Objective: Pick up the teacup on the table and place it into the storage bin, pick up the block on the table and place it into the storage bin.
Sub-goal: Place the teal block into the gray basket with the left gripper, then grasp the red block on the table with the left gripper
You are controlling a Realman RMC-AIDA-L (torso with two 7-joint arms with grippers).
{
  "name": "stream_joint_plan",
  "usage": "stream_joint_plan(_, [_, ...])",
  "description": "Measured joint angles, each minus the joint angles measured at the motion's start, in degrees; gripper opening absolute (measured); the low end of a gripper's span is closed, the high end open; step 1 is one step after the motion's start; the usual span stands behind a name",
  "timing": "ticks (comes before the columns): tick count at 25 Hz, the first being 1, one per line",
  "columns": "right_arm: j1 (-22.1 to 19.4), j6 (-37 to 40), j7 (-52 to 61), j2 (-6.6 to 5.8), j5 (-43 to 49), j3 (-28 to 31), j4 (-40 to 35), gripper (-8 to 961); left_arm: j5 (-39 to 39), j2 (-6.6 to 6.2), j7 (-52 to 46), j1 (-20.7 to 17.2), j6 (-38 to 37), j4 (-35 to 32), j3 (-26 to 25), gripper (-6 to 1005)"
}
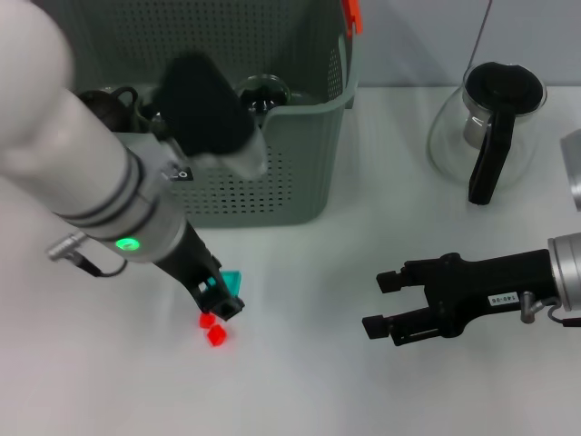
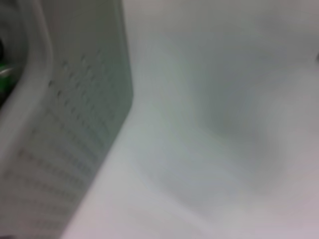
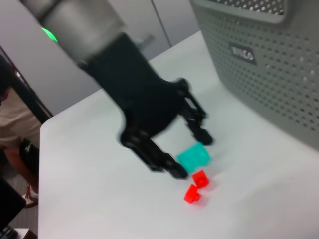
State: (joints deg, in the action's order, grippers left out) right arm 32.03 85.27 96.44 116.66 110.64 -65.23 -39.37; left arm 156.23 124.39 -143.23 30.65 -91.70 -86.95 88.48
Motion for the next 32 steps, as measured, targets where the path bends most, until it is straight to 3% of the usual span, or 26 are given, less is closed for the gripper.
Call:
stream_joint_plan(4, [-0.39,0.04,0.15,-0.41,0.03,0.70,0.00,885,-9.72,-0.15,2.33,-0.23,-8.08,-9.74,-10.50,586])
stream_joint_plan(7, [-0.86,0.39,0.30,-0.71,0.03,1.25,0.05,885,-17.52,-0.32,3.85,2.14,-11.99,-14.85,-19.82,589])
stream_joint_plan(11, [-1.45,0.65,0.32,-0.83,0.03,1.69,0.09,885,-18.28,-1.47,5.64,7.79,-7.15,-15.10,-29.01,592])
stream_joint_plan(15, [-1.62,0.69,0.33,-0.81,0.02,1.69,0.10,884,-11.42,-3.67,5.10,12.29,8.36,-4.60,-30.76,596])
stream_joint_plan(21, [-1.55,0.86,0.33,-0.69,0.02,1.68,0.09,884,-4.91,-4.72,3.29,16.14,22.75,9.31,-31.42,601])
stream_joint_plan(23, [-1.49,0.96,0.33,-0.66,0.01,1.68,0.09,884,-4.75,-4.82,3.13,16.12,23.68,9.28,-31.48,603])
stream_joint_plan(28, [-1.20,1.00,0.32,-0.64,0.02,1.68,0.09,884,-5.65,-4.36,2.76,14.04,20.72,1.52,-32.85,814])
stream_joint_plan(32, [-1.06,1.04,0.34,-0.63,0.01,1.68,0.09,885,-14.89,-3.31,6.97,8.41,6.78,-10.24,-32.67,869])
